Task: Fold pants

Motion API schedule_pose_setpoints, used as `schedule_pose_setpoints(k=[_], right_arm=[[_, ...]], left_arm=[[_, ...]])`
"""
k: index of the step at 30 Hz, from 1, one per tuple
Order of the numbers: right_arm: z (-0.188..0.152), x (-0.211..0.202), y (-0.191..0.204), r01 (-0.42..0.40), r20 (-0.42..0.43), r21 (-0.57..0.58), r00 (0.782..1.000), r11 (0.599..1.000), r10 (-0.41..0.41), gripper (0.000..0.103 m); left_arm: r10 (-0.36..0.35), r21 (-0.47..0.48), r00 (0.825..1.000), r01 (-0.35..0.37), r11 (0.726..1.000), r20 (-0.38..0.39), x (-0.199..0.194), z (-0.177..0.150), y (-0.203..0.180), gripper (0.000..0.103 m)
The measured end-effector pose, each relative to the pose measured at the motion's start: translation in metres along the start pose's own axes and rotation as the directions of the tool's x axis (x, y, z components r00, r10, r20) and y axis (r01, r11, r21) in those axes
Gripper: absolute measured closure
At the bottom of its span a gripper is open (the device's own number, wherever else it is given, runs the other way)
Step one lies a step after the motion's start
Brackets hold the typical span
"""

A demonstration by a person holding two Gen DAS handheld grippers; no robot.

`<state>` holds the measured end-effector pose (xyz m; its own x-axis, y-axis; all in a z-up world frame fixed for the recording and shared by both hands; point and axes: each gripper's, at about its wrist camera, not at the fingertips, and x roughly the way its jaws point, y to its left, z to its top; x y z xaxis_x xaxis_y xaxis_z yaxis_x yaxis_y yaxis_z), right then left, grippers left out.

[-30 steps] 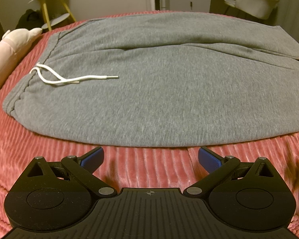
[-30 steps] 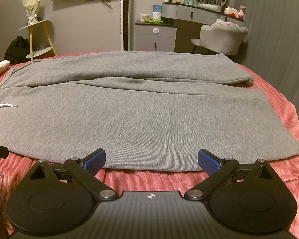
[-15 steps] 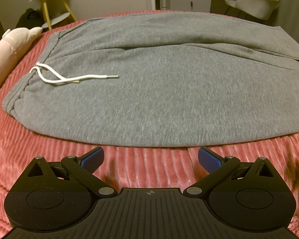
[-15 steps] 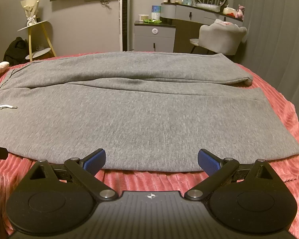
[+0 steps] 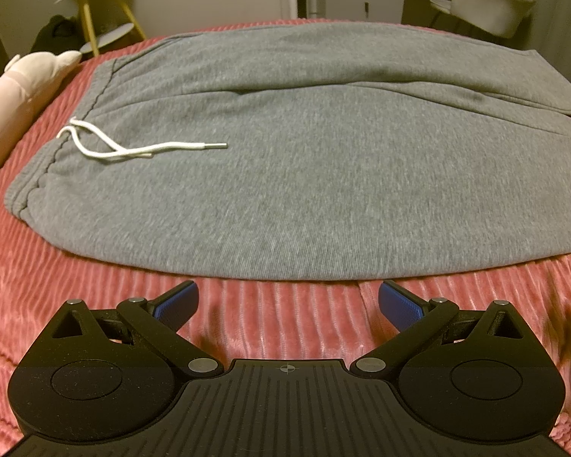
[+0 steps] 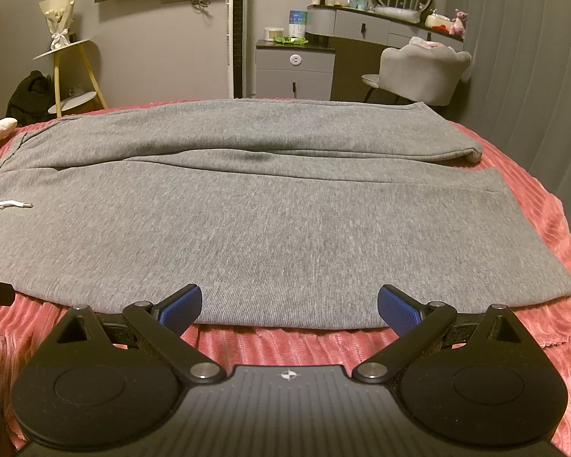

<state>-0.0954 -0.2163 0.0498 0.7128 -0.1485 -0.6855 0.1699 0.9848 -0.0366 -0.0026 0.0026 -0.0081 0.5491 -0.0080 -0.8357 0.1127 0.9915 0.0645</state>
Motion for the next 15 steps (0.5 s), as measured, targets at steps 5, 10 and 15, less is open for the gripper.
schedule_pose_setpoints(k=[5, 10, 15], right_arm=[[0.0003, 0.0001, -0.0001, 0.001, 0.000, 0.003, 1.000, 1.000, -0.001, 0.004], [0.0003, 0.0001, -0.0003, 0.001, 0.000, 0.002, 1.000, 1.000, -0.001, 0.004], [0.0011, 0.0003, -0.0023, 0.000, 0.003, 0.009, 1.000, 1.000, 0.000, 0.004]], left_arm=[[-0.001, -0.001, 1.000, 0.001, 1.000, -0.001, -0.0002, -0.0001, -0.0002, 0.000], [-0.002, -0.004, 1.000, 0.002, 1.000, -0.002, -0.0008, -0.0005, 0.0002, 0.000], [-0.004, -0.007, 1.000, 0.004, 1.000, -0.004, -0.0015, 0.0001, 0.0005, 0.000]])
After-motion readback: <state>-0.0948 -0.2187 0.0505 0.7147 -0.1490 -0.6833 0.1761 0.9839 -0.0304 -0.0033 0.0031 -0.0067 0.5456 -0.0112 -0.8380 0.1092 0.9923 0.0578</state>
